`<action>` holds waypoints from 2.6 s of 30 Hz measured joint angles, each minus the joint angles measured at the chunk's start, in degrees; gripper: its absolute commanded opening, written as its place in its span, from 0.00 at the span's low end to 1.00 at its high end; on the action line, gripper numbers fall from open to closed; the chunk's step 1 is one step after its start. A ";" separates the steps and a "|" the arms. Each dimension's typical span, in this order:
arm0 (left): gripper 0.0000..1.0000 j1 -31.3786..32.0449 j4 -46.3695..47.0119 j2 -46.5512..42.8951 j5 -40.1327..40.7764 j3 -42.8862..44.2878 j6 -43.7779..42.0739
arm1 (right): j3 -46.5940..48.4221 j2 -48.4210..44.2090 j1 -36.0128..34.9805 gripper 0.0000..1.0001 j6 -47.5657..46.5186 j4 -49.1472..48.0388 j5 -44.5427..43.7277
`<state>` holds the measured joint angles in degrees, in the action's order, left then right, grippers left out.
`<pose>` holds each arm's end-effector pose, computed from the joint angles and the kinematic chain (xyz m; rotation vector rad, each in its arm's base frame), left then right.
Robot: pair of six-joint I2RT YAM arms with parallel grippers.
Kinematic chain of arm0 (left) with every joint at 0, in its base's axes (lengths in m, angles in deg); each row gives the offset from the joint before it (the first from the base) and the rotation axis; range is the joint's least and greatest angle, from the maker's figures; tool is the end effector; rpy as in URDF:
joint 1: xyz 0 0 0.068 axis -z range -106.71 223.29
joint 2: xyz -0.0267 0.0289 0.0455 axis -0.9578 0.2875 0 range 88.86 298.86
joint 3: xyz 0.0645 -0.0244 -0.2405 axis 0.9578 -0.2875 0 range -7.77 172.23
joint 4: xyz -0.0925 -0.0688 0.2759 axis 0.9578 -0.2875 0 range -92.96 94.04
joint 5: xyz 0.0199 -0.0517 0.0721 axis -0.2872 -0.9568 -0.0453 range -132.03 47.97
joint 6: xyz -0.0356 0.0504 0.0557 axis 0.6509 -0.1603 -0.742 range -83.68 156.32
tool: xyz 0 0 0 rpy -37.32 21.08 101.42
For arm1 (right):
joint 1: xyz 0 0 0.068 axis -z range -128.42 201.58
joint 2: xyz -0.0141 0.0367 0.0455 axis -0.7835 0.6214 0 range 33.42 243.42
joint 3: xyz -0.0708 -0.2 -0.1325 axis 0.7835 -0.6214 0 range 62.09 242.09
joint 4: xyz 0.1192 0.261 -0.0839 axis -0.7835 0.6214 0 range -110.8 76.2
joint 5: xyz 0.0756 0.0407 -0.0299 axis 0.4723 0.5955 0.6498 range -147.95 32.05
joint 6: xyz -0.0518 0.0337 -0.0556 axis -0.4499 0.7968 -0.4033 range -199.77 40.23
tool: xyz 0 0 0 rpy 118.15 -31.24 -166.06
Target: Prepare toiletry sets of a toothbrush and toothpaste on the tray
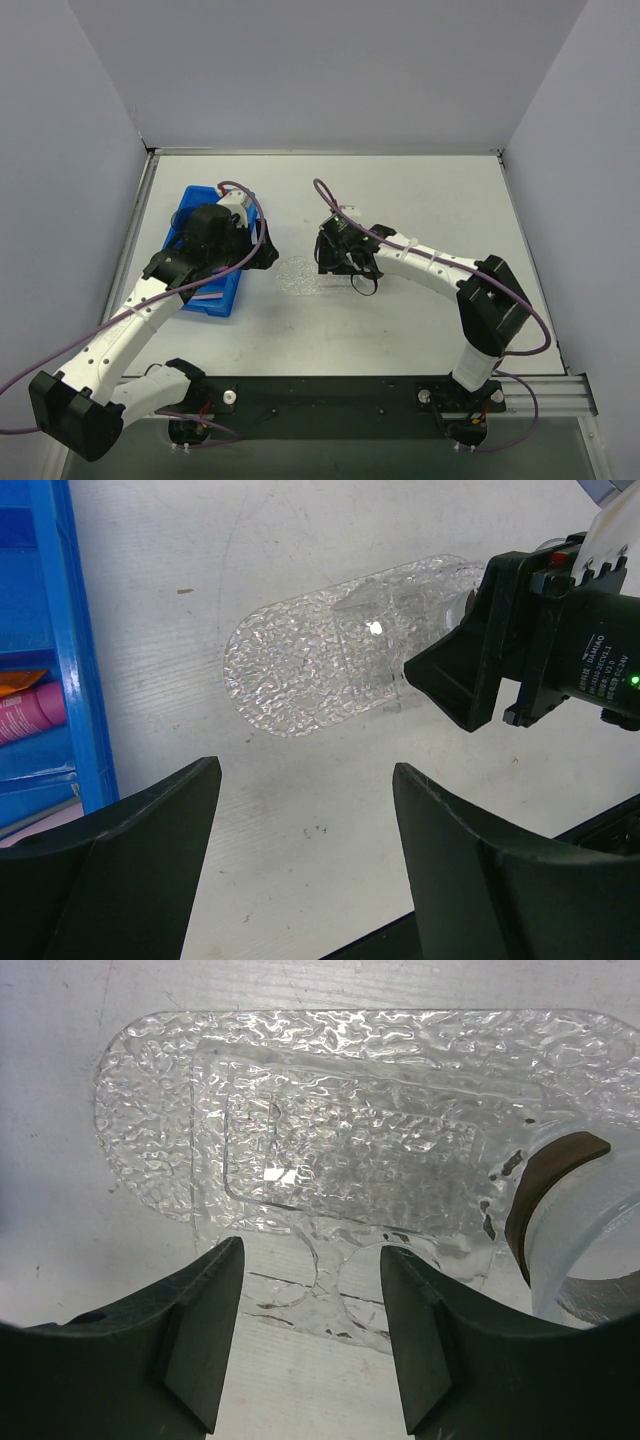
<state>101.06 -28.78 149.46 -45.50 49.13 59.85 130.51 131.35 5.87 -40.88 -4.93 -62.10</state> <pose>0.2702 -0.1472 0.2774 0.1183 2.2619 -0.5558 0.3063 0.3064 0.1595 -0.1094 2.4482 0.6110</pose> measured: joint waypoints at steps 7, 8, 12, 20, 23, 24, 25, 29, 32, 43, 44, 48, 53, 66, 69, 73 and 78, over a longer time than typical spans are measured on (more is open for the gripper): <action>0.80 0.00 -0.02 0.00 0.24 0.00 0.00 | 0.00 -1.49 -0.13 0.53 -0.04 0.74 -0.68; 0.80 0.02 -0.02 0.00 0.39 0.00 0.00 | 0.02 -1.88 -0.13 0.53 -0.07 0.81 -0.85; 0.80 0.09 -0.09 0.00 1.25 0.00 0.00 | 0.02 -3.30 -0.13 0.56 -0.17 0.83 -1.09; 0.80 0.26 -0.55 -0.04 2.93 0.02 0.07 | 0.02 -6.97 -0.13 0.59 -1.03 0.70 -1.53; 0.80 0.26 -0.85 -0.09 3.93 0.02 -0.02 | 0.00 -9.09 -0.13 0.60 -1.62 0.46 -1.97; 0.80 0.24 -1.07 -0.13 4.46 0.07 -0.09 | 0.00 -9.84 -0.11 0.60 -1.79 0.26 -2.12; 0.80 0.20 -1.40 -0.13 5.16 0.17 -0.22 | 0.02 -10.45 0.02 0.59 -1.92 0.13 -2.19; 0.80 -2.19 -4.04 -0.13 7.48 1.70 -0.66 | 0.11 -13.64 2.36 0.56 -2.36 -0.37 -1.66; 0.80 -6.78 -6.08 -0.09 8.50 3.50 -0.57 | 0.20 -16.04 6.86 0.56 -3.08 -0.87 -0.15; 0.79 -25.22 -9.62 5.11 9.57 8.61 4.31 | 1.64 -23.89 17.31 0.55 -9.57 -0.55 6.01; 0.79 -26.71 -9.57 6.01 9.49 8.61 4.72 | 1.64 -24.63 17.57 0.55 -9.86 -0.24 6.47; 0.70 -33.94 -8.92 9.11 9.16 8.59 7.06 | 1.81 -27.32 17.62 0.52 -11.26 2.16 8.61; 0.64 -36.59 -5.22 12.41 9.14 8.48 10.01 | 3.39 -28.96 18.08 0.51 -15.89 7.39 10.69; 0.62 -36.48 3.54 19.82 12.20 6.67 15.45 | 4.76 -29.99 20.31 0.49 -19.63 11.32 12.72; 0.52 -36.50 4.39 20.83 13.35 6.32 16.26 | 4.76 -29.64 20.57 0.49 -19.61 11.39 13.51; 0.51 -36.48 6.29 23.43 13.92 6.32 16.72 | 4.76 -28.59 20.68 0.48 -19.47 11.39 14.19; 0.52 -36.48 7.08 27.02 13.99 6.34 16.94 | 4.79 -26.97 20.68 0.47 -19.47 11.39 15.15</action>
<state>64.58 -21.70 176.48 -31.51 55.47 76.79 135.30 104.38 26.54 -60.35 6.46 -46.95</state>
